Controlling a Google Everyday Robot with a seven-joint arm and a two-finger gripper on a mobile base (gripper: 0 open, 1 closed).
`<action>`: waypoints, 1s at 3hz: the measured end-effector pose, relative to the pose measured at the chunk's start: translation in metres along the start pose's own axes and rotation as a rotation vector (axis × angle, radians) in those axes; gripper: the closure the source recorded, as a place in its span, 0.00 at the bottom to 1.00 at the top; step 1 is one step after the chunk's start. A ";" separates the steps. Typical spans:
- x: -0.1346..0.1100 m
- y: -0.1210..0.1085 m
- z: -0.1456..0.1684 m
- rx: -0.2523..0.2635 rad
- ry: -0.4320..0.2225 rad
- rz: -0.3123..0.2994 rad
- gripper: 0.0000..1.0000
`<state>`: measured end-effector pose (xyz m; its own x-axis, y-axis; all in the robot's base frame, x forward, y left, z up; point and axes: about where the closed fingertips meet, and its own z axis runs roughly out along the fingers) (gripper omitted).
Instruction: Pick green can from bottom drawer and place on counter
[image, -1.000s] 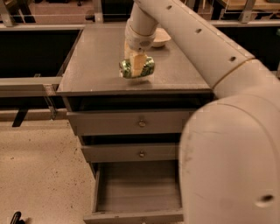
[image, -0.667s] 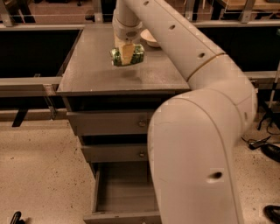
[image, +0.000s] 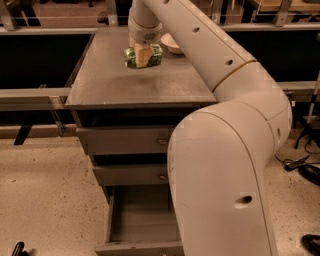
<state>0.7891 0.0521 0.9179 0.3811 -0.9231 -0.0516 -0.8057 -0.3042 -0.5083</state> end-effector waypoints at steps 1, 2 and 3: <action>0.000 0.000 0.000 0.000 0.000 0.000 0.12; 0.000 0.000 0.000 0.000 0.000 0.000 0.00; 0.000 0.000 0.000 0.000 0.000 0.000 0.00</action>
Offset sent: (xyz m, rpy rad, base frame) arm 0.0000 0.0000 0.0000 0.0000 0.0000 0.0000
